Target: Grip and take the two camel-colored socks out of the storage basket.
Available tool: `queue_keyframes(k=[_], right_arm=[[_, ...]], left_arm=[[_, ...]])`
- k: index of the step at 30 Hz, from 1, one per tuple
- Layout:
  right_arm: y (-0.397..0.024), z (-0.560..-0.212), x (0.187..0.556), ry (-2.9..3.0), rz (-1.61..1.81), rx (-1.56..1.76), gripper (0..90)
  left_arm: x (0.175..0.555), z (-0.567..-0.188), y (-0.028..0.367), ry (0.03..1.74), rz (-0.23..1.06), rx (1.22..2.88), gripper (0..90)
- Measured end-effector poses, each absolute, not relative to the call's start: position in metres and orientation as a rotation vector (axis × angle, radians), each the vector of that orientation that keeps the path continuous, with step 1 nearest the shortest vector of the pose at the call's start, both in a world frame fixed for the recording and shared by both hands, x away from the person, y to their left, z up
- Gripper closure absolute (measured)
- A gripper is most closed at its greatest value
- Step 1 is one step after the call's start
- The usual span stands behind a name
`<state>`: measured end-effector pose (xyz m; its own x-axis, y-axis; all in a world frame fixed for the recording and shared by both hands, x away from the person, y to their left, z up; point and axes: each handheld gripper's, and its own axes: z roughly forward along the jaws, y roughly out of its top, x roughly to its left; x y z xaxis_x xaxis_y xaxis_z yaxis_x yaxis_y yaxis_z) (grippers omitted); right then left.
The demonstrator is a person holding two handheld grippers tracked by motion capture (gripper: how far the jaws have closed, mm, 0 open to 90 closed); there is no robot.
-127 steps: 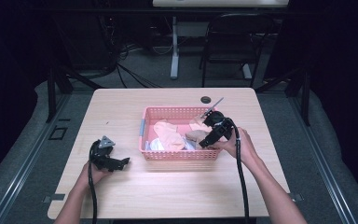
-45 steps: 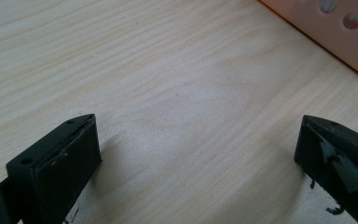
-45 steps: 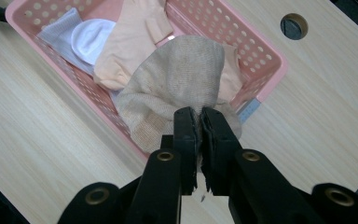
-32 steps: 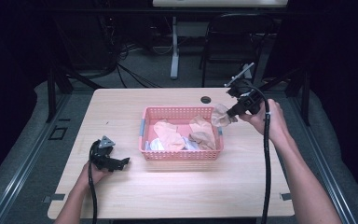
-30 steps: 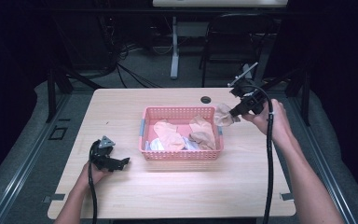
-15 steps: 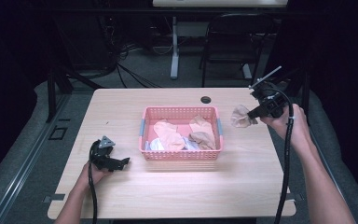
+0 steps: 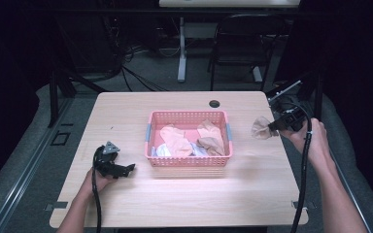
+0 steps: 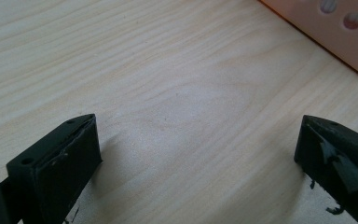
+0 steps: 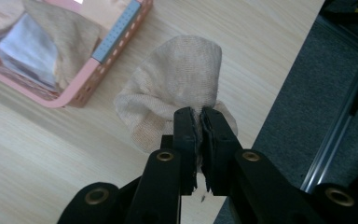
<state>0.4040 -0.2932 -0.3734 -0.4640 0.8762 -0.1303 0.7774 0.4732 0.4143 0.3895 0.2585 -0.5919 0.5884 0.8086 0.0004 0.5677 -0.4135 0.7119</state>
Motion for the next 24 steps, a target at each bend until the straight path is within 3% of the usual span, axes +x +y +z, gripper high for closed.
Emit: queue_keyframes(k=[24], right_arm=[[-0.303,-0.454,0.415,2.432,0.358,1.513,84.9]], left_arm=[[0.39,-0.592,0.259,1.085,0.456,2.137,0.0]])
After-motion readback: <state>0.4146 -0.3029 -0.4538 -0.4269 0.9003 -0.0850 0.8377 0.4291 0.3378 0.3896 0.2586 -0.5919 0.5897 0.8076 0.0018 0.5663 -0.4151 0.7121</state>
